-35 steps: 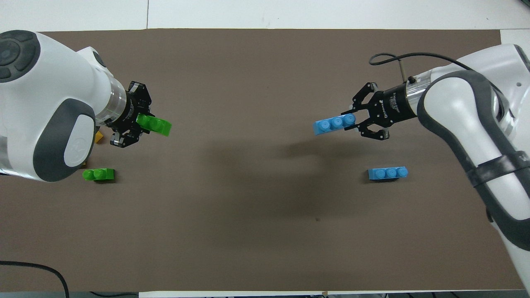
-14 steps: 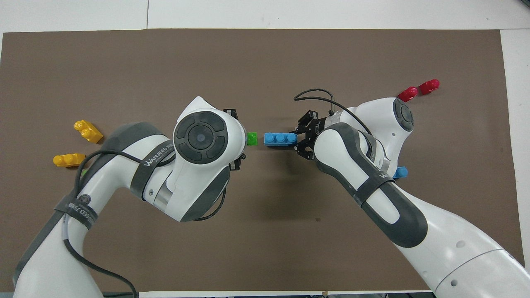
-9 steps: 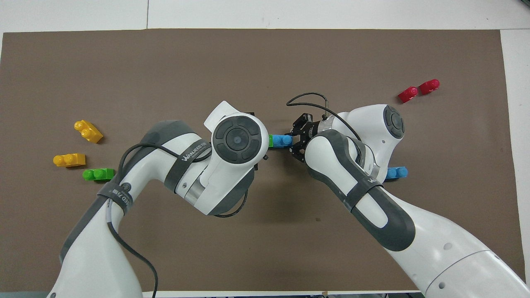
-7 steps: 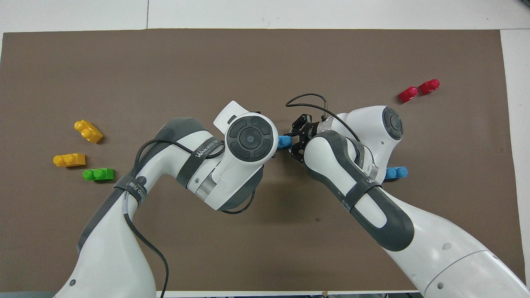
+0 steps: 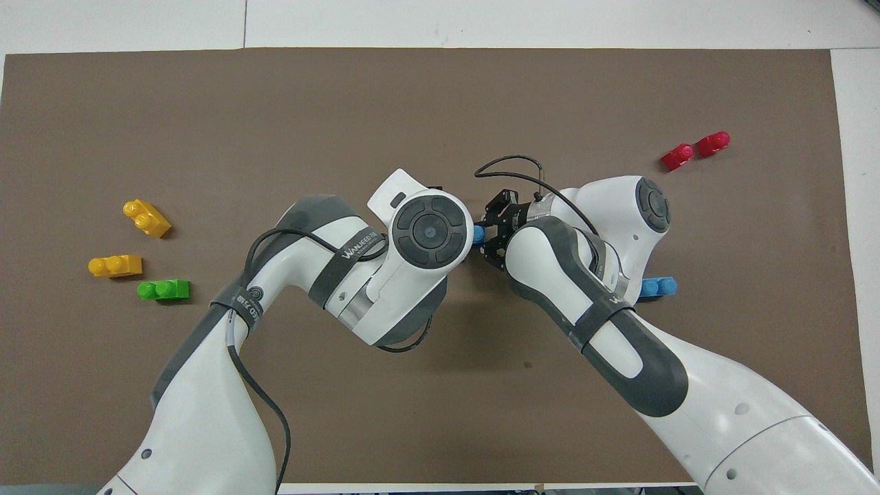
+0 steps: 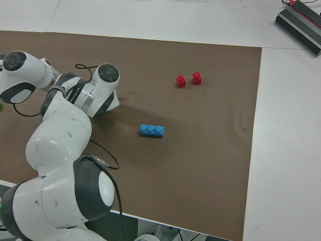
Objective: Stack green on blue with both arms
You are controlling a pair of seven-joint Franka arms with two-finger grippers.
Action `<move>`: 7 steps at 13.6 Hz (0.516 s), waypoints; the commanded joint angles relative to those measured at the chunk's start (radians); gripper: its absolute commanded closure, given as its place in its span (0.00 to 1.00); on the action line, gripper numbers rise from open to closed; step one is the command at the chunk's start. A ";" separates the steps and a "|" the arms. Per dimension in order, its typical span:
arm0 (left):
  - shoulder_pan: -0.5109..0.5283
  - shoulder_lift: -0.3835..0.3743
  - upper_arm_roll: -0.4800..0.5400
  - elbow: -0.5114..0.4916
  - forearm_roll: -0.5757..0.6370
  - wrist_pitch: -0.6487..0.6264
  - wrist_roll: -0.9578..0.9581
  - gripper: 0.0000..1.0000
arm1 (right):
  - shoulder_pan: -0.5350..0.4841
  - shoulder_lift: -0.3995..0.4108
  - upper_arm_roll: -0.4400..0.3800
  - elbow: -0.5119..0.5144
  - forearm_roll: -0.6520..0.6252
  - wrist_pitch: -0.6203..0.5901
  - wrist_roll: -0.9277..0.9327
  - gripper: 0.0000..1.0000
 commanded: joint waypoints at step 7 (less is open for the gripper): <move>-0.016 0.006 0.013 -0.077 0.043 0.113 -0.007 1.00 | -0.002 -0.005 0.003 -0.020 0.034 0.034 -0.059 1.00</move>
